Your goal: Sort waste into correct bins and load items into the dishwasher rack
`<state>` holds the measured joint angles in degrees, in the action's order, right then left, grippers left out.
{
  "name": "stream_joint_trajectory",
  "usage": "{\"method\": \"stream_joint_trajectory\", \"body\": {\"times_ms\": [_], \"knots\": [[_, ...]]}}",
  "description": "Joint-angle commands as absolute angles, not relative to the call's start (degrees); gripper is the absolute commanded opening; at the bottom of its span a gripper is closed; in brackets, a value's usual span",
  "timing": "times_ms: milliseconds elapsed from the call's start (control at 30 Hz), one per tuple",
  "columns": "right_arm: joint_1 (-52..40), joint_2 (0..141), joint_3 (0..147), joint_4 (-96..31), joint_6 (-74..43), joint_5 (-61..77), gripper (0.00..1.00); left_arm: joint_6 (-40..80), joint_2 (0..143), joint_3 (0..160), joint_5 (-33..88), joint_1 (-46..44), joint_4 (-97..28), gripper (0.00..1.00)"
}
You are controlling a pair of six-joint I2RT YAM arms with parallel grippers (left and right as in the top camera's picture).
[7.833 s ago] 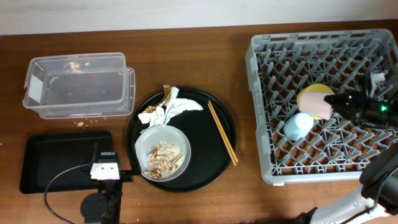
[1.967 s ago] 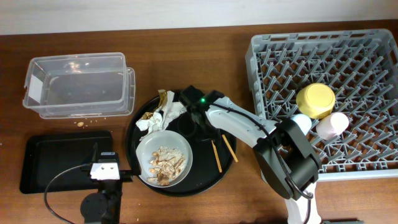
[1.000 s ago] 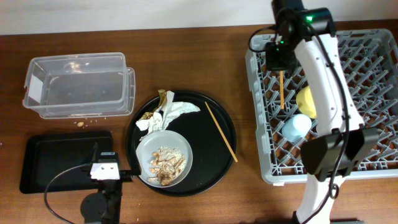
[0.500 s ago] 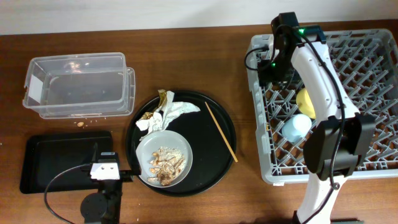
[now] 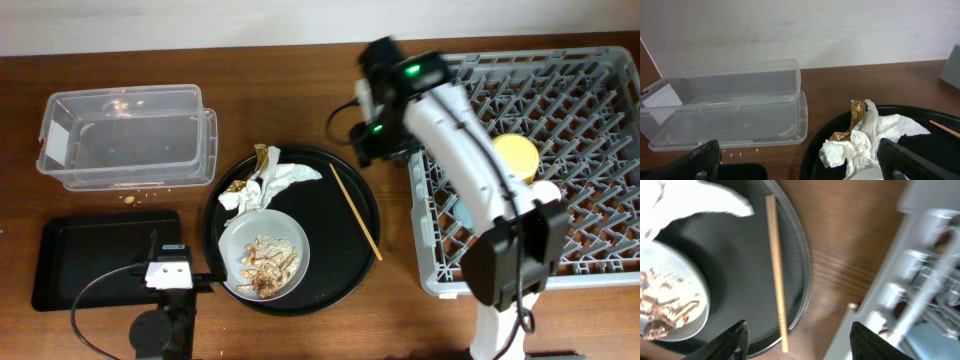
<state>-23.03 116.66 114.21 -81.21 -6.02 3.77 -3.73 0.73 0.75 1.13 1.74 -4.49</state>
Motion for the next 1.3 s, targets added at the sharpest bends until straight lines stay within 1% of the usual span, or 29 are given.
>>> {"method": "stream_joint_trajectory", "body": {"times_ms": [0, 67, 100, 300, 467, 600, 700, 767, 800, 900, 1267], "knots": [[-27.9, 117.5, 110.7, -80.2, -6.5, -0.4, 0.65, -4.8, 0.4, 0.5, 1.8, 1.5, -4.6, 0.99], [-29.6, 118.3, 108.2, -78.1, -8.5, -2.7, 0.64, -4.8, 0.4, 0.5, 1.8, 1.5, -4.6, 0.99], [-30.3, 118.5, 106.7, -76.8, -9.8, -3.9, 0.62, -4.8, 0.4, 0.5, 1.8, 1.5, -4.6, 0.99], [-32.2, 118.6, 96.2, -68.0, -9.9, -2.0, 0.43, -4.8, 0.4, 0.5, 1.8, 1.5, -4.6, 0.99], [-32.3, 118.6, 89.0, -62.0, -9.9, -1.7, 0.42, -4.8, 0.4, 0.5, 1.8, 1.5, -4.6, 0.99], [-32.3, 118.6, 84.7, -57.9, -10.2, 0.0, 0.4, -4.8, 0.4, 0.5, 1.7, 1.5, -4.6, 0.99], [-32.3, 118.7, 84.1, -57.3, -11.1, 0.0, 0.33, -4.8, 0.4, 0.5, 1.8, 1.5, -4.6, 0.99], [-32.3, 118.7, 84.1, -57.1, -11.5, 0.0, 0.31, -4.8, 0.4, 0.5, 1.8, 1.5, -4.6, 0.99], [-32.3, 118.7, 84.1, -57.1, -11.9, 0.0, 0.27, -4.8, 0.4, 0.5, 1.8, 1.5, -4.6, 0.99], [-32.6, 118.8, 83.8, -56.1, -14.0, -0.4, 0.19, -4.8, 0.4, 0.5, 1.8, 1.5, -4.6, 0.99], [-34.9, 119.7, 83.8, -55.2, -15.9, -2.2, 0.2, -4.8, 0.4, 0.5, 1.8, 1.5, -4.6, 0.99]]}}
